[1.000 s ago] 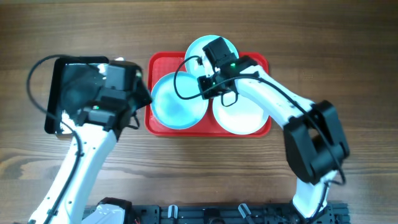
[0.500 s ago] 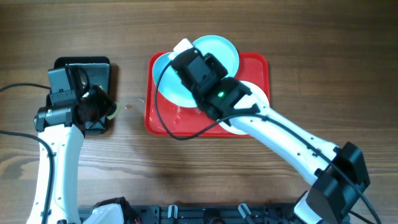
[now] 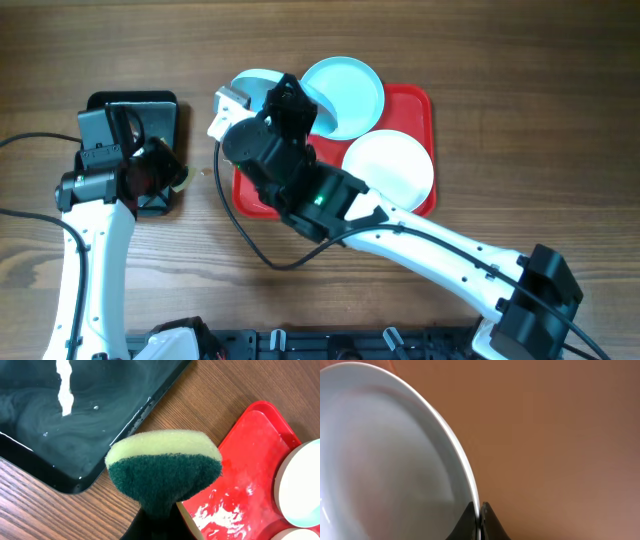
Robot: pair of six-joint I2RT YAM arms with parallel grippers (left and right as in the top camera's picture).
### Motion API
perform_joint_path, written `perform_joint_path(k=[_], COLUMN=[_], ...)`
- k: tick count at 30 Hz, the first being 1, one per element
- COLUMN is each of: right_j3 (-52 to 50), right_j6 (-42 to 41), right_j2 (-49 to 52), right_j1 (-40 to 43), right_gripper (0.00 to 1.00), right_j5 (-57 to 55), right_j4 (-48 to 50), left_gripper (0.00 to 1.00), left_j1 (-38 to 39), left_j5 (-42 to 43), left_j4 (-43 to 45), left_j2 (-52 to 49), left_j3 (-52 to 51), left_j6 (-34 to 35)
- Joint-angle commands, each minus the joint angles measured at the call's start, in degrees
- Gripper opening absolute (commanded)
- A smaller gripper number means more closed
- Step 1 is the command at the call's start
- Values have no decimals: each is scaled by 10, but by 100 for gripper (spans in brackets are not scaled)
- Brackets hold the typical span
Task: Clean dirty plates on tray and stack at the side
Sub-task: 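Lift the light-blue plate with the right gripper and place it right of the red tray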
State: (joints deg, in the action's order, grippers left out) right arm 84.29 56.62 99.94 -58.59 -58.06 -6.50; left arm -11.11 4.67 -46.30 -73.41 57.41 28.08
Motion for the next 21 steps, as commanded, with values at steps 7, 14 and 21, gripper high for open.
perform_joint_path(k=[7,14,21], right_j3=[8,-3,-2], right_j6=[-194,-478,-693], right_j2=[-12,23,-42], right_j1=[17,128,236], right_gripper=[4,4,4], right_j5=[-13,457,499], right_j4=[-14,-198,-163], left_gripper=[4,4,4], left_j1=[-4,-4,-4], left_j5=[11,11,11], left_j4=[2,2,-1], left_j2=[-2,-9,-9], left_j3=[7,7,7], left_j6=[-11,-11,-11])
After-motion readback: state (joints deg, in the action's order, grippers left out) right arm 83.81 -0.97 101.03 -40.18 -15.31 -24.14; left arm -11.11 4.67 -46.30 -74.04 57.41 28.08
